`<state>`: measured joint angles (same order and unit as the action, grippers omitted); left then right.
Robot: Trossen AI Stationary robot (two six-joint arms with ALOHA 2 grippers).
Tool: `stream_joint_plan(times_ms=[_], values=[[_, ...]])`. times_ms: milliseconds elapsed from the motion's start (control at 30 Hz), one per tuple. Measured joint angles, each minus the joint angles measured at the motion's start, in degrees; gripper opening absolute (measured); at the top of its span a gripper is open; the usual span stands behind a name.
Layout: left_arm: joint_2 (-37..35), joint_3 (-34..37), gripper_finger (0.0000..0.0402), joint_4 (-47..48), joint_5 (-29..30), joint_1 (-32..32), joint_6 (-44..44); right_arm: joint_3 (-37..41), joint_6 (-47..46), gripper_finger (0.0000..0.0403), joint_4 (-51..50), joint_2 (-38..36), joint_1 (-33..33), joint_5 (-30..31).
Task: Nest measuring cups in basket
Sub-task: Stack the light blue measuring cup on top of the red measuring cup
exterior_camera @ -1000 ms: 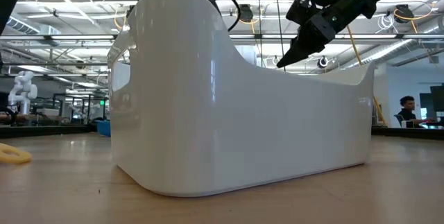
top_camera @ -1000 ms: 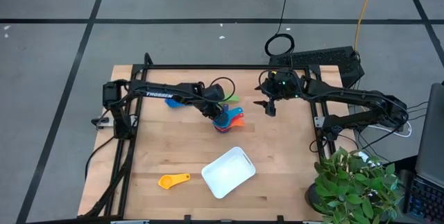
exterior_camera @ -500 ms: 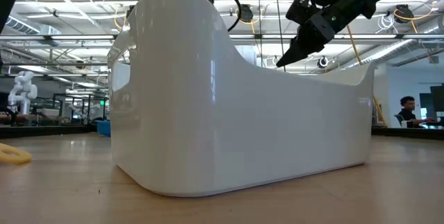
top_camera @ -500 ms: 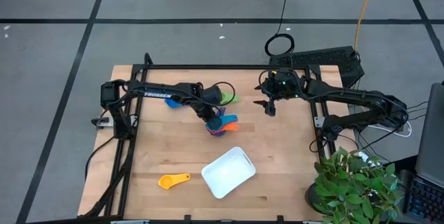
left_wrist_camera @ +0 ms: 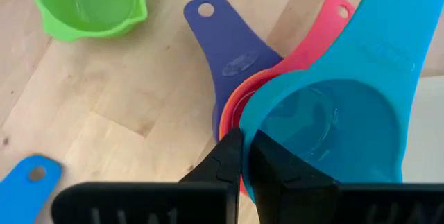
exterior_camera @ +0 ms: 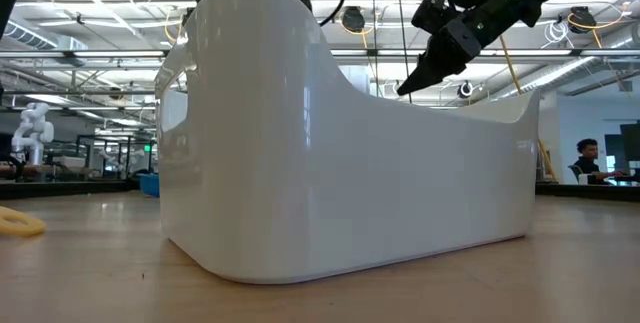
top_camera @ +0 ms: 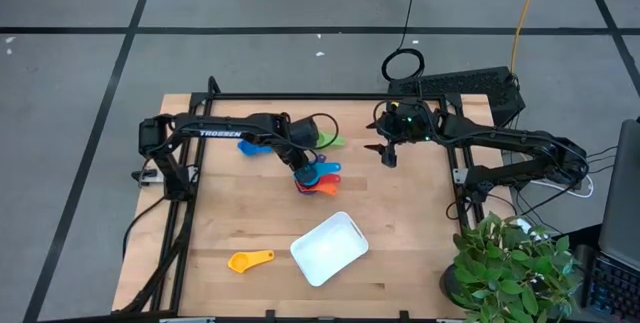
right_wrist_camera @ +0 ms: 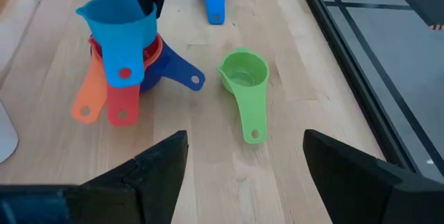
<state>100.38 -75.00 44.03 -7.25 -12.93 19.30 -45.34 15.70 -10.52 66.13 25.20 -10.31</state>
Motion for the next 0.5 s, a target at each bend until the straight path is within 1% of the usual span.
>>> stream_joint_plan(times_ms=[500], values=[[0.98, 0.55, 0.0023, -0.11, -0.11, 0.28, 1.36, 0.00, 0.07, 0.0276, 0.02, 0.00, -0.01, -0.02]])
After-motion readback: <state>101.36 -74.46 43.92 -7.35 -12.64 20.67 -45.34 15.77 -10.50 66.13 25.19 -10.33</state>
